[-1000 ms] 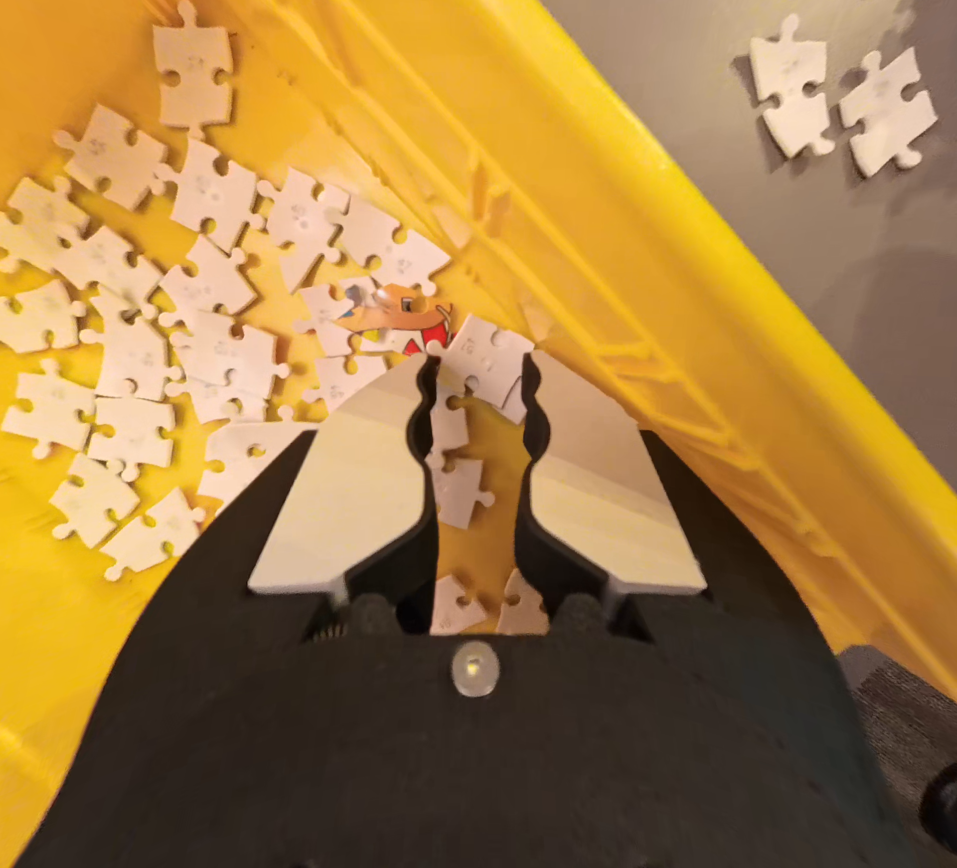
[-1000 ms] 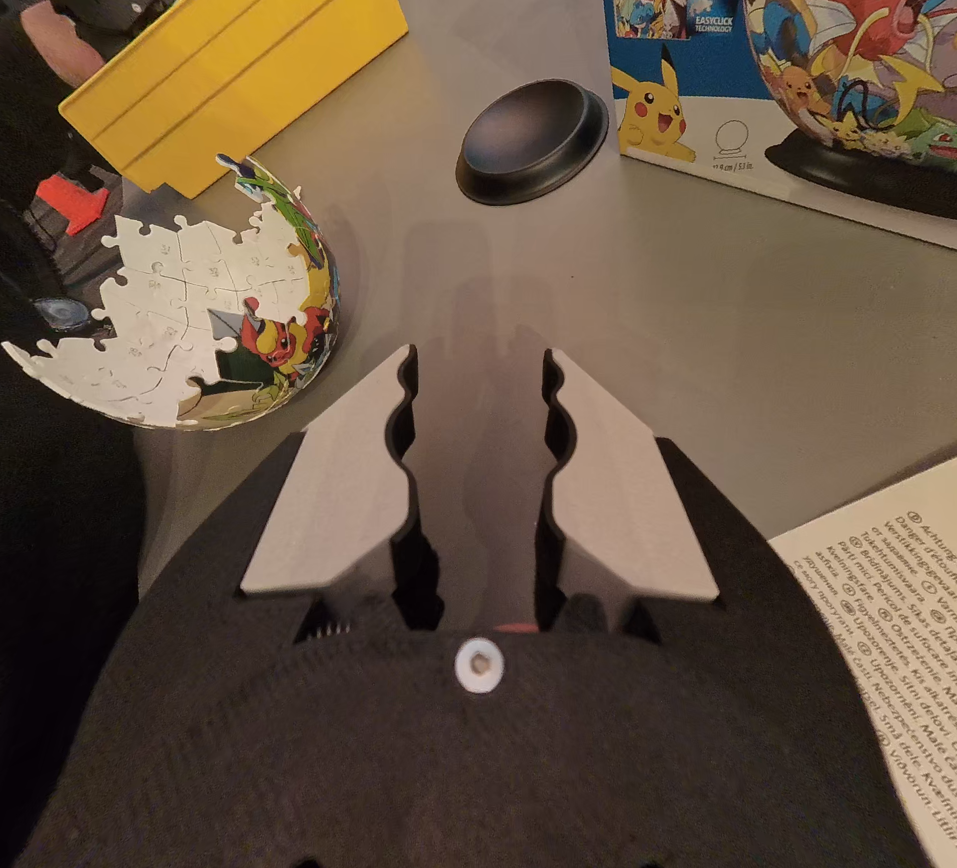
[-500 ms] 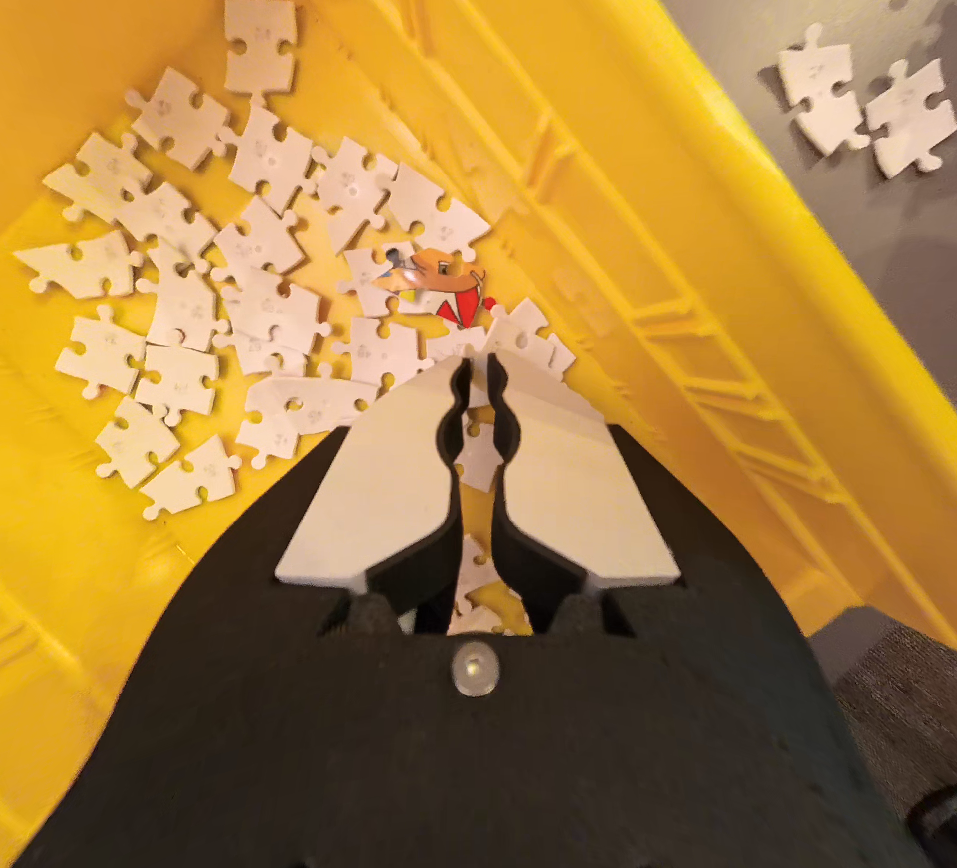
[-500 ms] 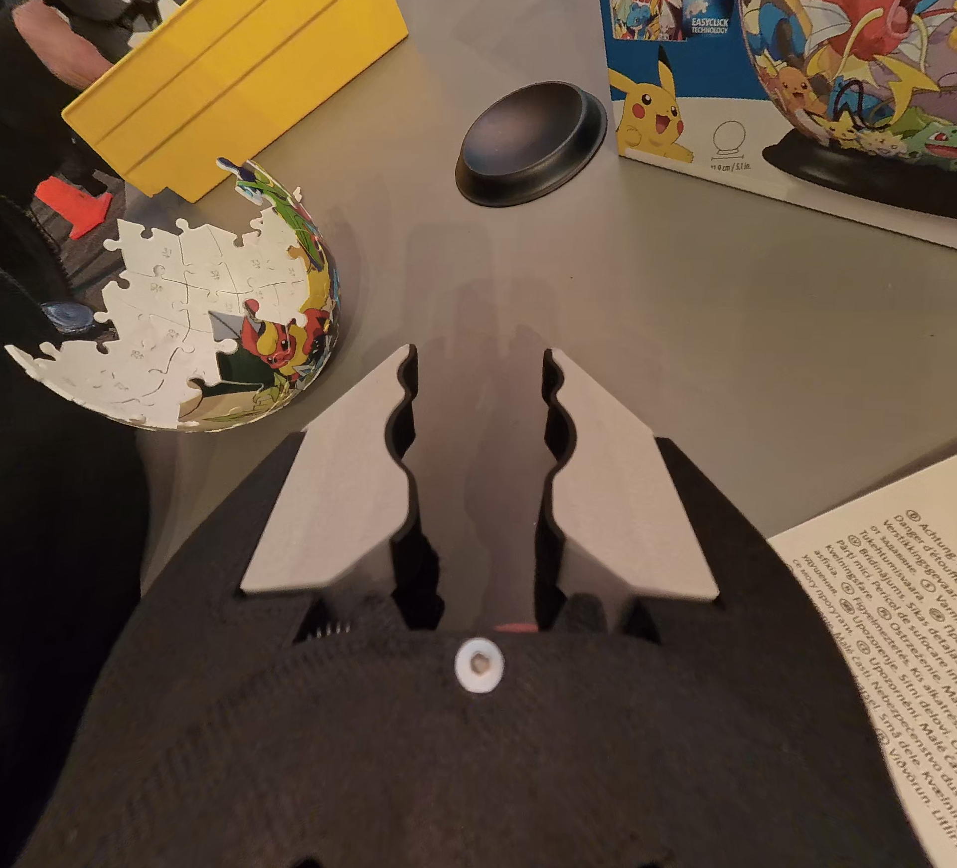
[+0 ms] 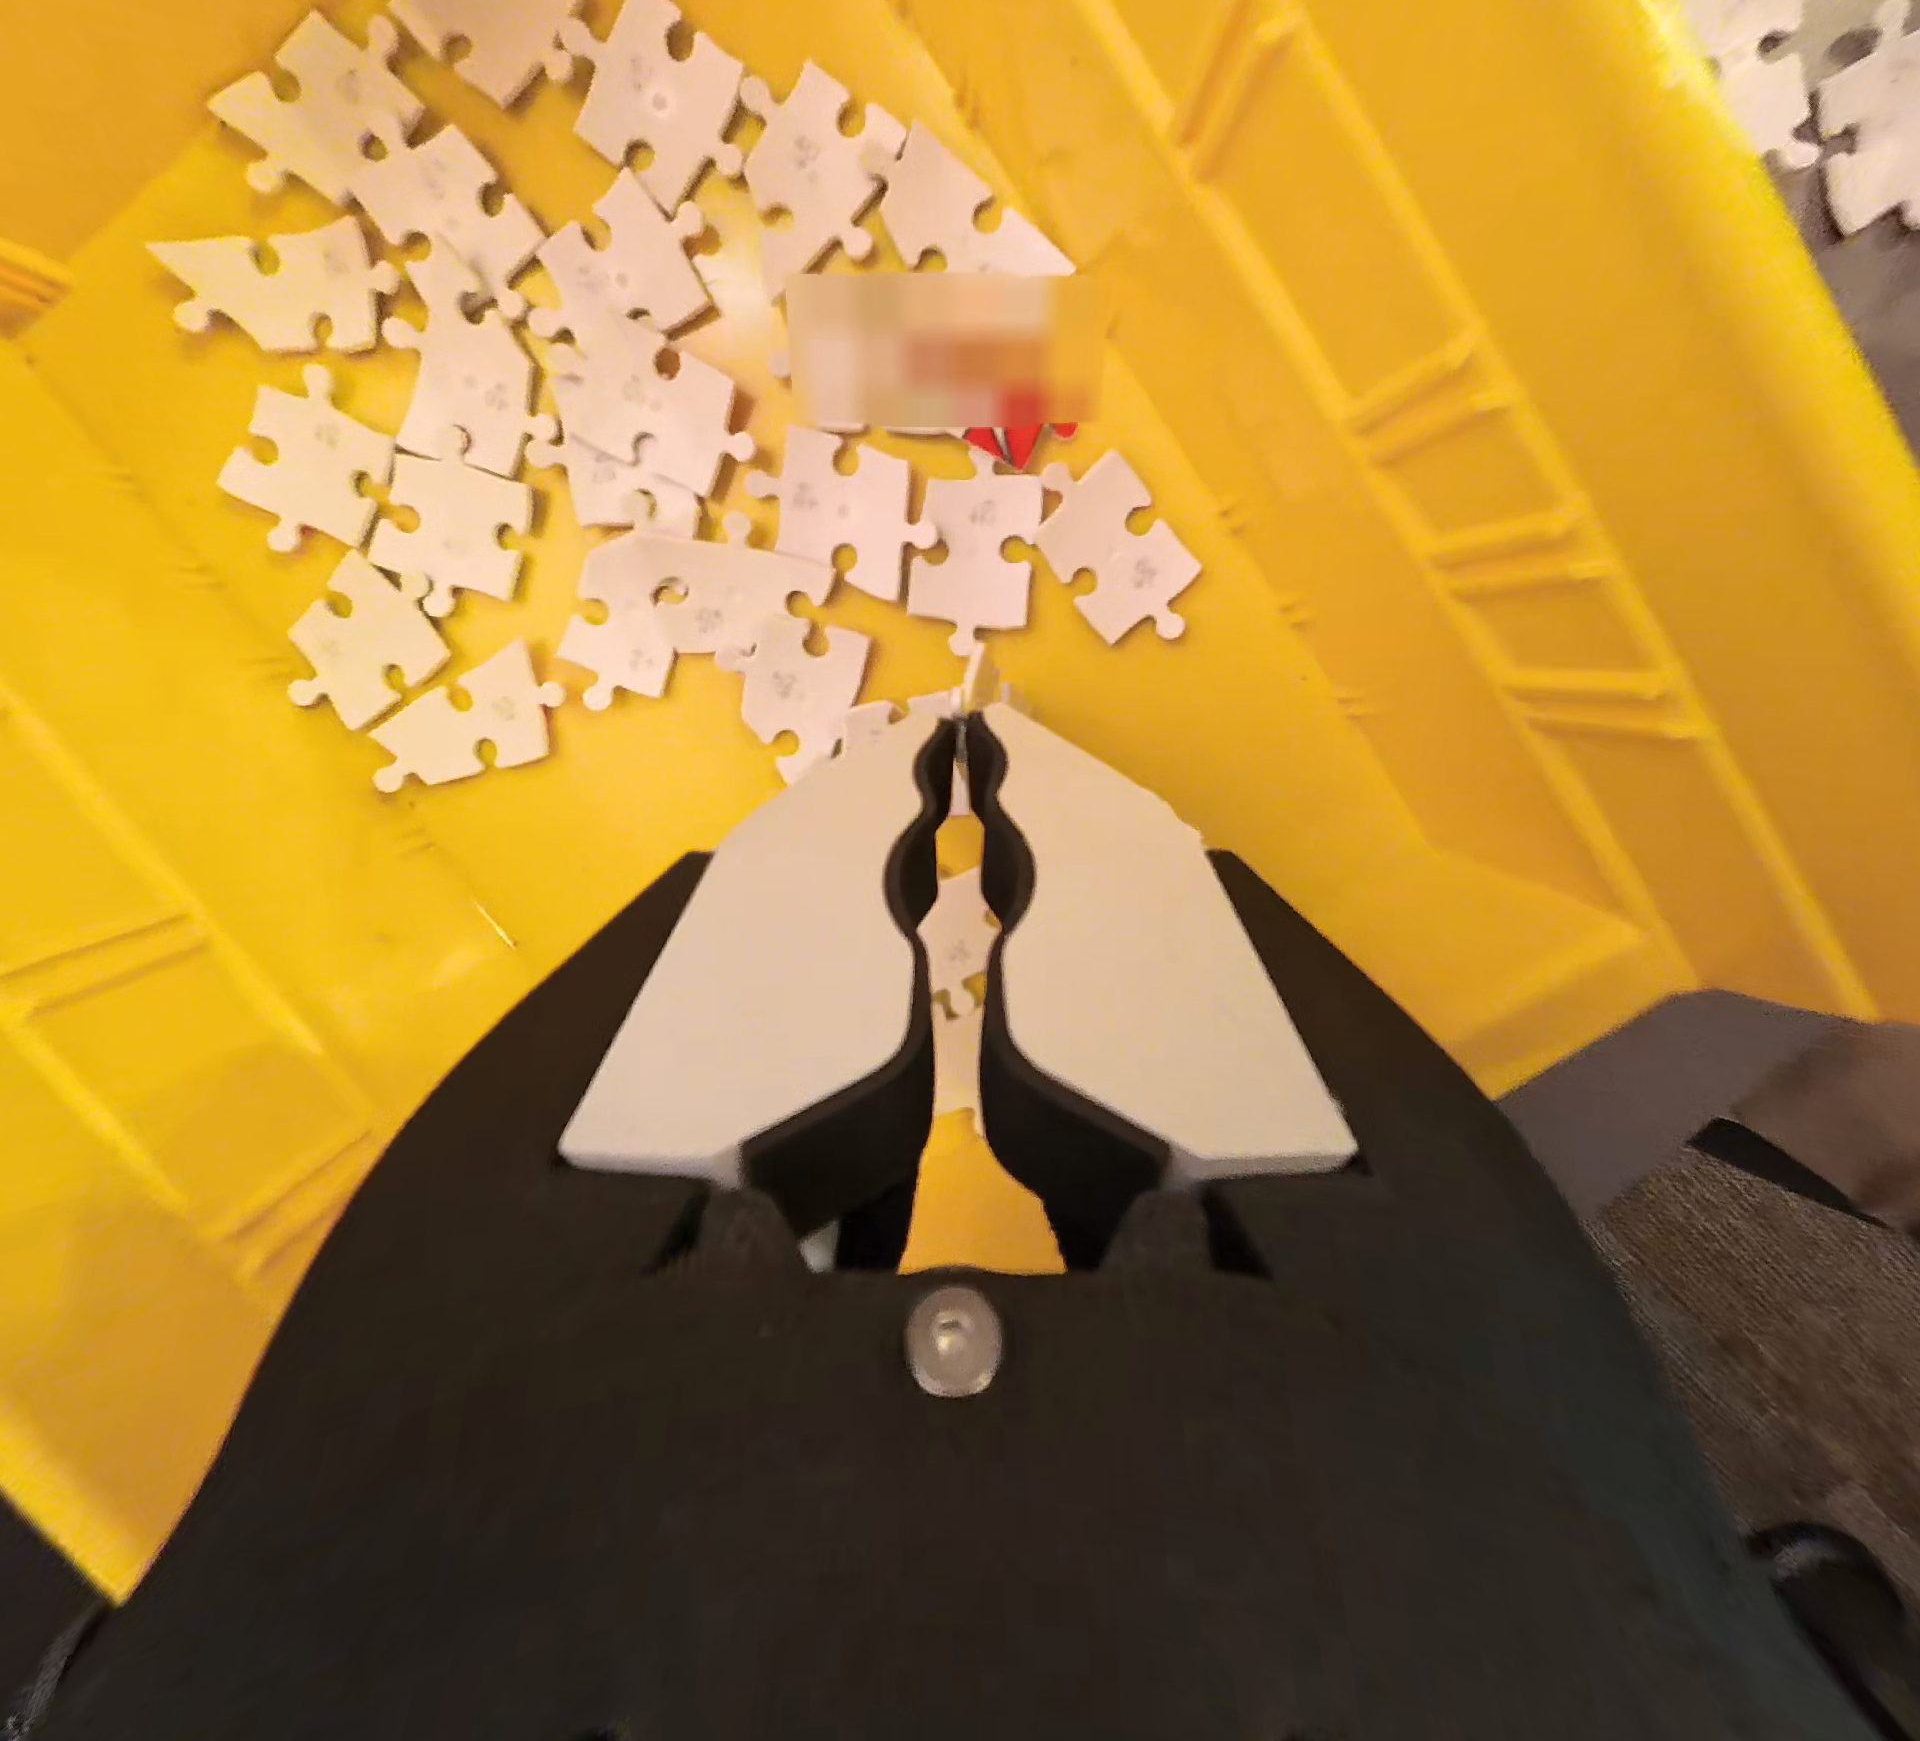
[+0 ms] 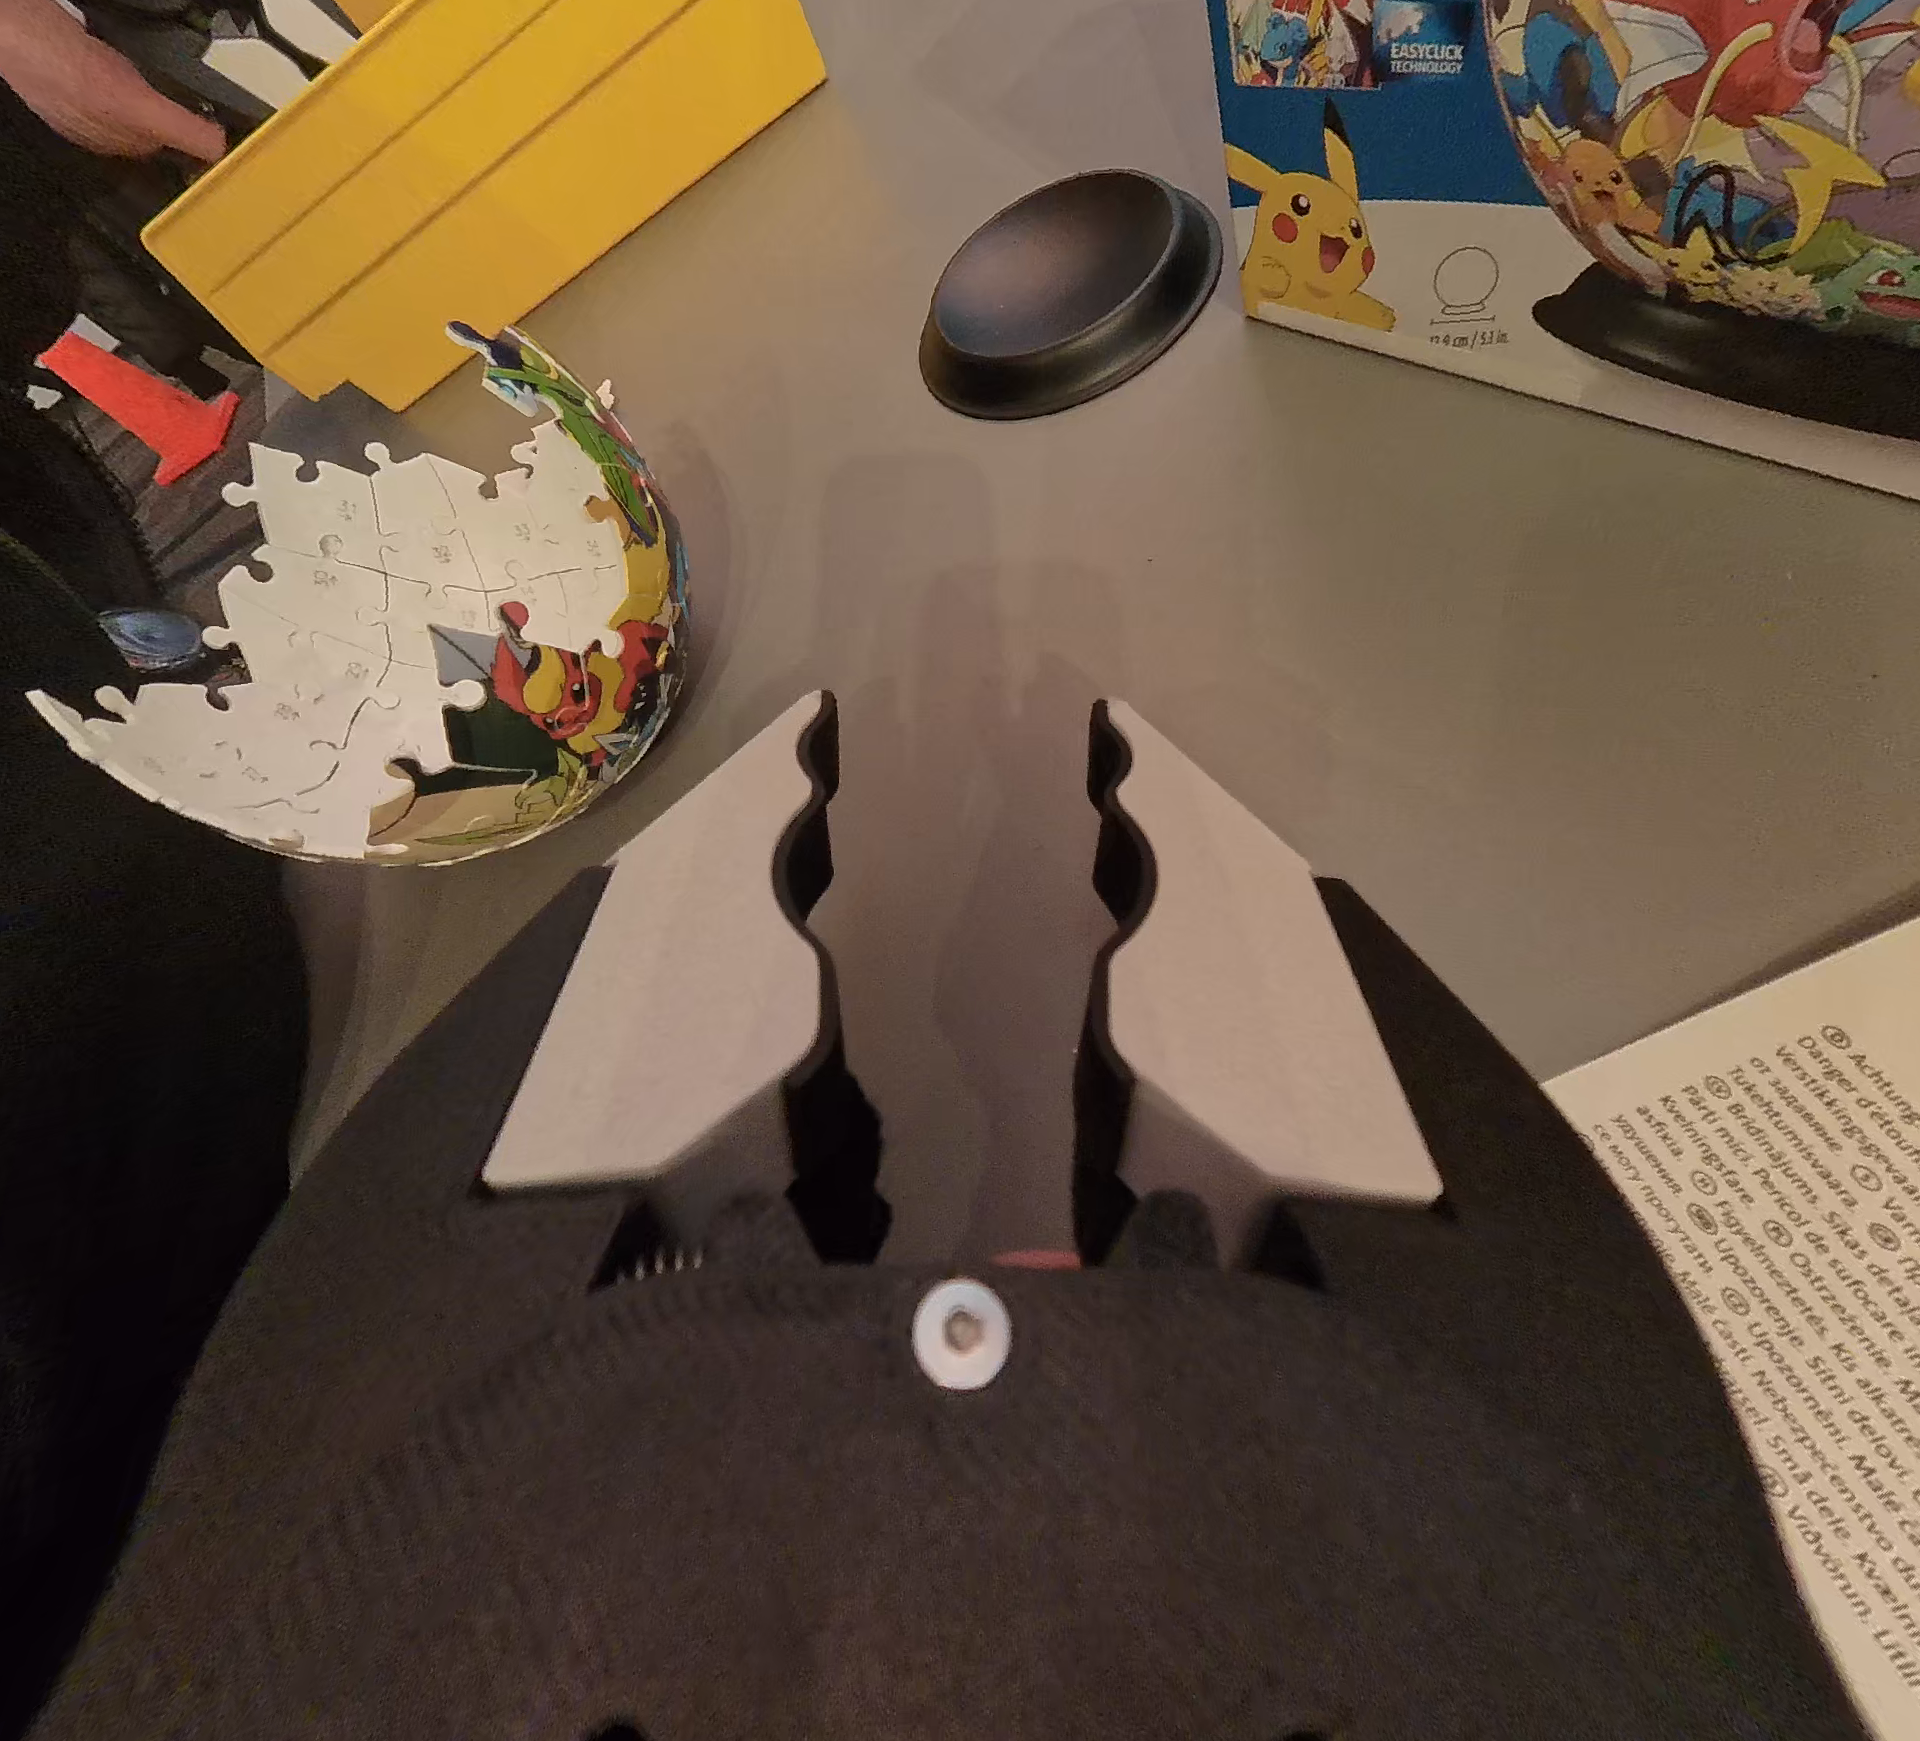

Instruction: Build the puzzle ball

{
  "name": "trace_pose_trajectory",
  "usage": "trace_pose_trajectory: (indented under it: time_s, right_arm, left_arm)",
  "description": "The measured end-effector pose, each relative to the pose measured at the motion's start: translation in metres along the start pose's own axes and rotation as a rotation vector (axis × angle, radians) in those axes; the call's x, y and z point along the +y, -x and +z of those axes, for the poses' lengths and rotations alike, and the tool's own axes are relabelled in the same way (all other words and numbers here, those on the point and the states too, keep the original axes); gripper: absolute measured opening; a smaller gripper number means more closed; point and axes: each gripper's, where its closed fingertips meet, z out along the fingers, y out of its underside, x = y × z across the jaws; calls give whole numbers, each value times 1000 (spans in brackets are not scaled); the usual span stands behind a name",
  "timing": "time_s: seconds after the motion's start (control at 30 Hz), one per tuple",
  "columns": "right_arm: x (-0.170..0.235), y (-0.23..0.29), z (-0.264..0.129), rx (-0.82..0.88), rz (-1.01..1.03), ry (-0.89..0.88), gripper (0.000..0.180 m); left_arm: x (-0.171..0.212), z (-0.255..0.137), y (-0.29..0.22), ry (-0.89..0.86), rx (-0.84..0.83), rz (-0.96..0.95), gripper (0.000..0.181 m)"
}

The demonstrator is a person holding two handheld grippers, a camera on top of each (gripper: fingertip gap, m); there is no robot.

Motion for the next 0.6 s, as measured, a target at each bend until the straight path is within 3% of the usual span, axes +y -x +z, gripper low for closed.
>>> trace_pose_trajectory:
  time_s: [0.03, 0.17, 0.3, 0.6]
  right_arm:
    - [0, 0, 0, 0, 0, 0, 47]
    - [0, 0, 0, -1, -1, 1, 47]
    - [0, 0, 0, -1, -3, 2, 47]
    - [-1, 1, -1, -8, 2, -6, 47]
  left_arm:
    - [-1, 0, 0, -10, 1, 0, 7]
    - [-18, -4, -1, -52, -3, 57, 31]
    - [-53, 4, -1, -141, 3, 121, 30]
    - [-72, 58, 4, -51, 51, 218, 33]
